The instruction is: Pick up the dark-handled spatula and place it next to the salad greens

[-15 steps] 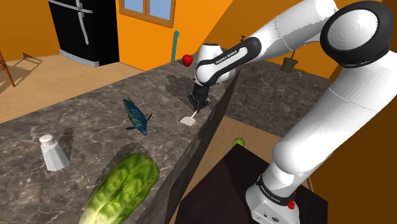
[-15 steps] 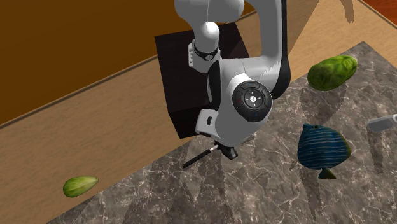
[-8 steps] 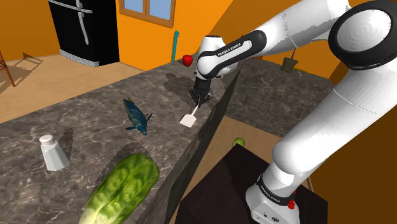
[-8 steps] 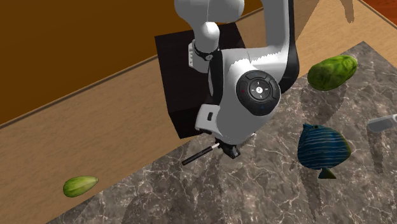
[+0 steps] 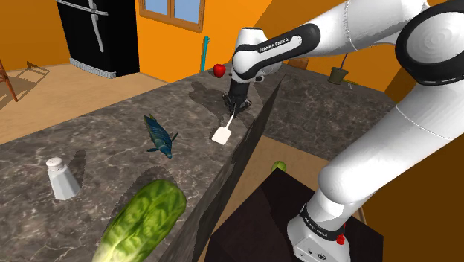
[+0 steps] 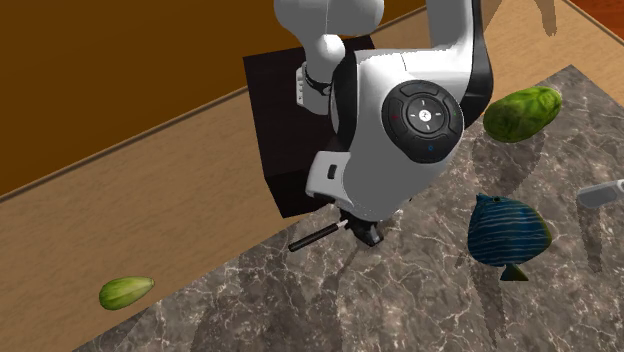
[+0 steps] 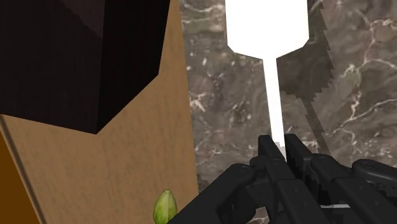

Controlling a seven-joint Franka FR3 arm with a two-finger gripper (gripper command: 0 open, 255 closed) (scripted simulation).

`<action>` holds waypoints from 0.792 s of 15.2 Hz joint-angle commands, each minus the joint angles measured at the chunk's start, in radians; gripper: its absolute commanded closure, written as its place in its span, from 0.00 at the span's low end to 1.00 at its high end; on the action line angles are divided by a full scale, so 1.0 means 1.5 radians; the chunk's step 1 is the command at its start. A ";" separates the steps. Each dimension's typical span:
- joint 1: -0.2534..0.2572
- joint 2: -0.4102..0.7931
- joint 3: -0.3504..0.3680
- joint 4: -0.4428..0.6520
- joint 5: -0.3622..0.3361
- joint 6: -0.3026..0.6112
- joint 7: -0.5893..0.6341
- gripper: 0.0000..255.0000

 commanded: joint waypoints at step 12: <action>0.001 -0.041 -0.004 0.079 0.010 -0.119 -0.012 1.00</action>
